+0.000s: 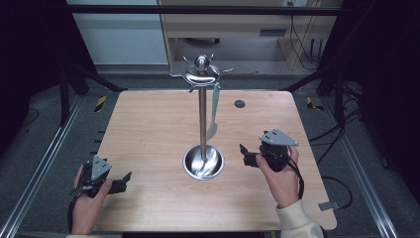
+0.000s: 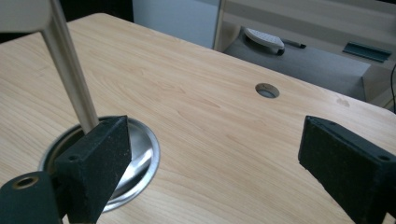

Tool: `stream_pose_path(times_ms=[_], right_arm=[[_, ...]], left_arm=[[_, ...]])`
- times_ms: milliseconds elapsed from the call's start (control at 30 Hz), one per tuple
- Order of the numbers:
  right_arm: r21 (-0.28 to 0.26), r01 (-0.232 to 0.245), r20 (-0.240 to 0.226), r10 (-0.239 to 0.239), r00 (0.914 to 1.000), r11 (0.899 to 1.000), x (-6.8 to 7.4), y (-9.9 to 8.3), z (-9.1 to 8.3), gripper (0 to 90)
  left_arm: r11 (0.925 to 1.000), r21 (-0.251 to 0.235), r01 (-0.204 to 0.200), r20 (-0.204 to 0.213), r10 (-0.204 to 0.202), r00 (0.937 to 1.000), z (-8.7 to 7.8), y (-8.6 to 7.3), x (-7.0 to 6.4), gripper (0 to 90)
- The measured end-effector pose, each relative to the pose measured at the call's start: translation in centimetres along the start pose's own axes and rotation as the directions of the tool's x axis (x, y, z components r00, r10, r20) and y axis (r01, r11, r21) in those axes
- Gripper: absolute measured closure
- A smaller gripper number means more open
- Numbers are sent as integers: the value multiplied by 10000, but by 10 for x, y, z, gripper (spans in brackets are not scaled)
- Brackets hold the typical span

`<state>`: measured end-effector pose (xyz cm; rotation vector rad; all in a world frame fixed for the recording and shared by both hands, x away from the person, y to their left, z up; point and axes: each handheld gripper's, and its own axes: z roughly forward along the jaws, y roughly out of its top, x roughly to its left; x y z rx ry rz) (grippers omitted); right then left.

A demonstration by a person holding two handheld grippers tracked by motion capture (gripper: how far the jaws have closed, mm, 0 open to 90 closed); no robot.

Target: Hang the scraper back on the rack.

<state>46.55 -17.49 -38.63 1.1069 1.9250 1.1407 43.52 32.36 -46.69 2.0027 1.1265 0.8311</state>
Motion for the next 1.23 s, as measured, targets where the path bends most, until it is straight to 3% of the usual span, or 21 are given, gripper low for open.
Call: stream_pose_path(times_ms=[267, 833, 1000, 1233], right_arm=[[296, -121, -16, 121, 9999, 9995, -6, -18, 9, 92], [540, -38, 718, -1, 9974, 9985, -20, -48, 31, 112], [914, -479, 700, 416, 9967, 9947, -25, -62, 41, 132], [1165, -887, 693, 810, 9943, 9892, -32, -71, 43, 132]], left_arm=[[10000, -4, -27, 7, 27, 10000, 0, 0, 0, 27], [9999, -57, -84, 36, 84, 10000, 1, 2, 0, 28], [9999, -100, 27, -7, -27, 10000, 1, 2, 3, 27], [10000, -89, 14, 37, -13, 10000, 3, 3, 2, 28]])
